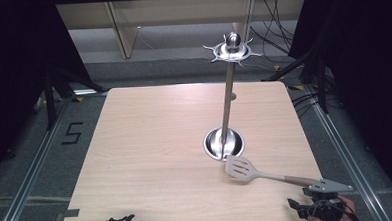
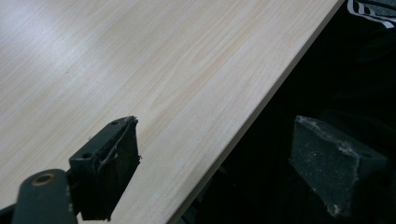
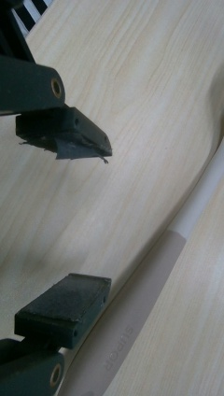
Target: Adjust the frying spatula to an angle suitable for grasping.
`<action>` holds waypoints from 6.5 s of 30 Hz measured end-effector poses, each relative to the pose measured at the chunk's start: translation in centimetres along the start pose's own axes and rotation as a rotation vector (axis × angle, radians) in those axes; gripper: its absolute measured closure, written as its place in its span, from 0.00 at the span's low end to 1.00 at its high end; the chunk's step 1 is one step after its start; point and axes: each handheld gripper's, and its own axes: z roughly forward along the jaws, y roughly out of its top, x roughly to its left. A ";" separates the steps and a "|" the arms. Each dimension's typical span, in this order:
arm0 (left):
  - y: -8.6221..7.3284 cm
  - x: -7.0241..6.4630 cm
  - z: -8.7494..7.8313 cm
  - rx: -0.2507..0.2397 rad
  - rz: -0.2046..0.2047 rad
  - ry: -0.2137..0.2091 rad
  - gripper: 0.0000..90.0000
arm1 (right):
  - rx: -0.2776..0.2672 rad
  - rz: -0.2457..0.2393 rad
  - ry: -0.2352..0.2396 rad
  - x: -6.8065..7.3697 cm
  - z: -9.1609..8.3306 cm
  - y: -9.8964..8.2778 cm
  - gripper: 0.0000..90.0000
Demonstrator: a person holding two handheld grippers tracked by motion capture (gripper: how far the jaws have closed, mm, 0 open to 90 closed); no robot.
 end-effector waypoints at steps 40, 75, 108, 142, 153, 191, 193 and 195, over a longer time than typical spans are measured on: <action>0.0 0.1 0.1 0.010 0.011 0.002 0.17 | 0.055 0.017 -0.038 -2.2 0.4 0.6 0.99; -0.1 0.2 0.4 0.011 -0.003 -0.016 0.17 | 0.015 -0.100 -0.181 -5.9 5.6 6.6 1.00; 0.0 0.0 0.3 0.004 0.005 -0.024 0.17 | 0.049 -0.087 -0.177 -4.0 11.4 14.4 0.99; 0.0 -0.1 0.2 -0.008 0.008 -0.010 0.17 | 0.165 0.067 -0.099 -2.3 12.0 15.1 0.53; 0.0 -0.1 0.2 -0.005 0.017 -0.012 0.17 | 0.174 0.027 -0.094 -2.3 12.1 15.1 0.57; 0.2 -0.1 0.3 -0.002 0.012 -0.018 0.17 | 0.405 -0.109 -0.033 -3.2 11.2 16.6 0.79; 0.2 -0.2 0.5 -0.021 0.012 -0.013 0.17 | 0.429 -0.101 -0.040 -2.9 11.2 16.9 0.79; 0.2 -0.3 0.6 -0.038 -0.010 -0.024 0.16 | 0.433 -0.104 -0.046 -2.9 11.5 16.9 0.78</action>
